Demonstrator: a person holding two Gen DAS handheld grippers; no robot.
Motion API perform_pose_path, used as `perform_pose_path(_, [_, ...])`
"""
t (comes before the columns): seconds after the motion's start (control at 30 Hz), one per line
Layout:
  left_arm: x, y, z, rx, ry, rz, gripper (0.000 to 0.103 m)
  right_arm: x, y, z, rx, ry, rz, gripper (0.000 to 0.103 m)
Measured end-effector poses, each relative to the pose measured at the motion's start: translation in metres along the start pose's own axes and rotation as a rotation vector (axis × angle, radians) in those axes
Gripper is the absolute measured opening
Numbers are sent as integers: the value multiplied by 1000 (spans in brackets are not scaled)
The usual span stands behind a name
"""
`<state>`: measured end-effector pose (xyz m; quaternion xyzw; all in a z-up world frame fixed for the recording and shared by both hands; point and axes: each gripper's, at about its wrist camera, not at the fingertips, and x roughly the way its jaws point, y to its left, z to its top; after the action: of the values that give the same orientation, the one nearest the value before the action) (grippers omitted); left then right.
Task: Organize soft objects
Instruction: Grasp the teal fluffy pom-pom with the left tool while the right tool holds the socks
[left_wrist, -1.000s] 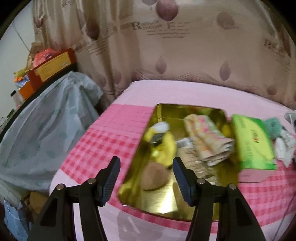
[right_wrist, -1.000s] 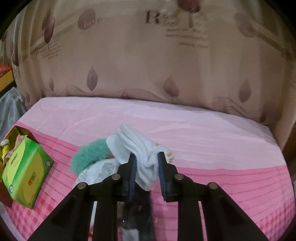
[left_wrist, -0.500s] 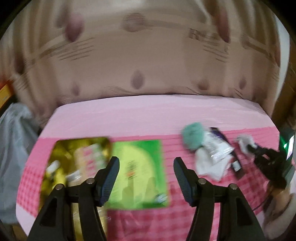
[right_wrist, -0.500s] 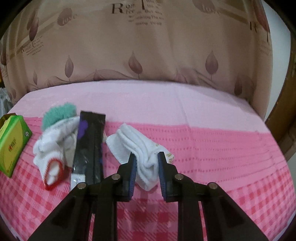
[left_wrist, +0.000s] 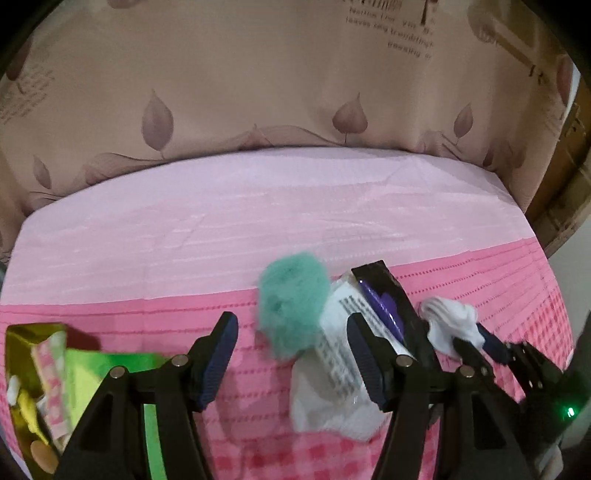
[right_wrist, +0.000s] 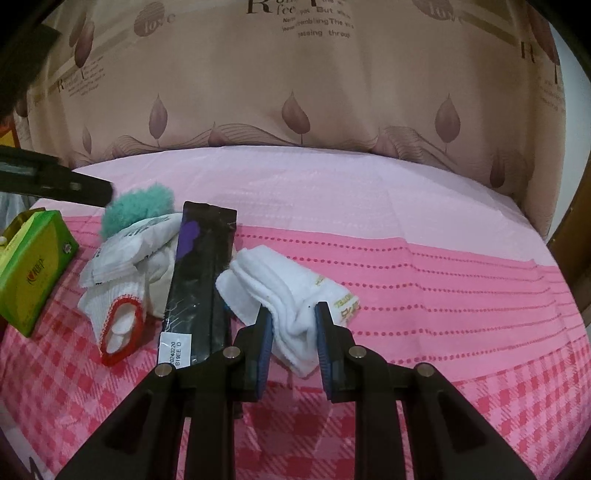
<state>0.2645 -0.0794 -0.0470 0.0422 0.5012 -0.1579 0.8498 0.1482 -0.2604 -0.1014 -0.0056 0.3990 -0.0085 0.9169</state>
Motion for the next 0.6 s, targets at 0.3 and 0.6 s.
perform_pose_path(0.3, [50, 4, 17, -63, 81, 15, 62, 6, -5, 2, 27, 22, 42, 22])
perform_pose_path(0.6, [47, 19, 17, -143, 75, -15, 15, 6, -5, 2, 38, 25, 52, 22])
